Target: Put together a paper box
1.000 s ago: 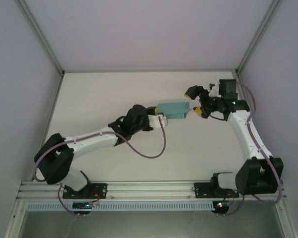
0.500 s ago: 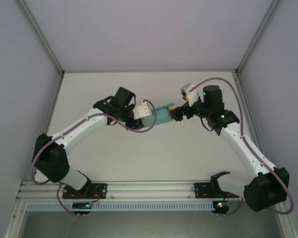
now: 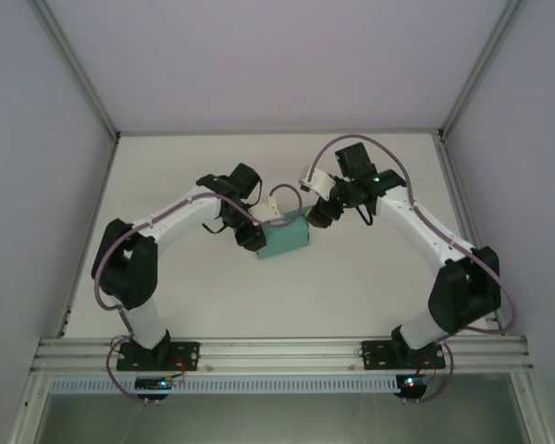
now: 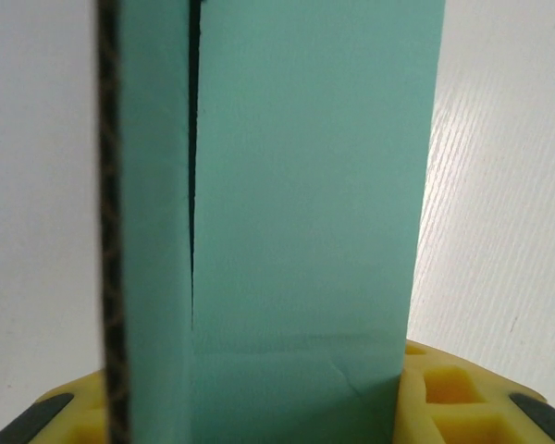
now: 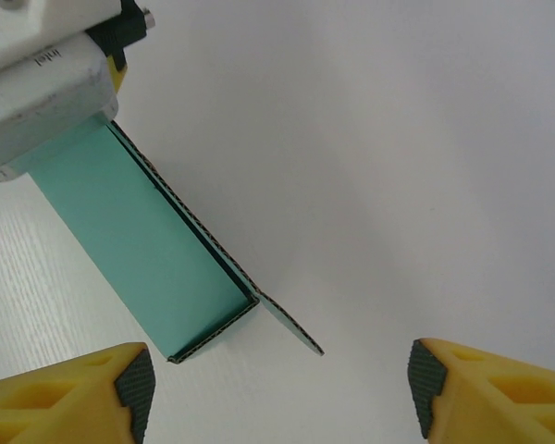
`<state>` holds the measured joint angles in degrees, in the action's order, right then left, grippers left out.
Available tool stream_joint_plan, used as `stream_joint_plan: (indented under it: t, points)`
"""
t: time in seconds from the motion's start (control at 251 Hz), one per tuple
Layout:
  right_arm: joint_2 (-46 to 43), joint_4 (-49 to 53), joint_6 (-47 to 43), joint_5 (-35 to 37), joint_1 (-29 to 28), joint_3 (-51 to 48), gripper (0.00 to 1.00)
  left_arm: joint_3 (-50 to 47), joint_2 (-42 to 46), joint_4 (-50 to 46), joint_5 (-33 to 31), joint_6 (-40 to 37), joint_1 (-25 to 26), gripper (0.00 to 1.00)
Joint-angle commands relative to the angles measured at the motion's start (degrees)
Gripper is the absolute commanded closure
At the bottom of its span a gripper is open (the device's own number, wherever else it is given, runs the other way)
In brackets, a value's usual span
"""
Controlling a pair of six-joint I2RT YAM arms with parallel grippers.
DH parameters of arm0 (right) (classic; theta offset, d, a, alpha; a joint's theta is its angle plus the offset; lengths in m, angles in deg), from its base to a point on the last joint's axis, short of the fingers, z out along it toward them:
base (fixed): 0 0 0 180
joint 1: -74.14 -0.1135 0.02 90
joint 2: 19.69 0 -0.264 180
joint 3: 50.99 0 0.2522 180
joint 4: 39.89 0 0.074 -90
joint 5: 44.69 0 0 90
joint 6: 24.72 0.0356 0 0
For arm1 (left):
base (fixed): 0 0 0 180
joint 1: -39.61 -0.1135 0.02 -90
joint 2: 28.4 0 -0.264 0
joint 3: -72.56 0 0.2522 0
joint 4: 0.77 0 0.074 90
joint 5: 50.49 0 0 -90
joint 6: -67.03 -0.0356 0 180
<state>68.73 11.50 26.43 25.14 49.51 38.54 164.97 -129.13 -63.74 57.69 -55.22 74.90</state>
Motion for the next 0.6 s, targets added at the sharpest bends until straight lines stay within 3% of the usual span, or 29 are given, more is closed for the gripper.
stream_joint_plan:
  t: [0.0,0.184,0.299,0.471,0.595]
  points:
    - [2.33,5.15,-3.72,-1.22,-0.41,3.19,0.29,2.87,-0.86,-2.37,0.37,-0.11,-0.03,0.93]
    - [6.38,6.48,-6.43,-3.88,-0.29,4.86,0.34,3.24,-2.10,-2.11,0.74,-0.60,0.02,0.93]
    - [8.96,6.91,-6.92,-3.91,-0.13,6.40,0.46,3.52,-2.67,-2.20,0.47,-1.01,-0.03,0.94]
    - [11.62,11.44,-8.92,-4.78,-0.16,9.66,0.77,3.40,-2.66,-1.44,0.25,-1.29,0.00,0.95]
    - [11.92,15.01,-10.01,-3.93,-0.20,10.67,0.94,3.28,-2.66,-0.33,0.20,-0.92,-0.09,0.95]
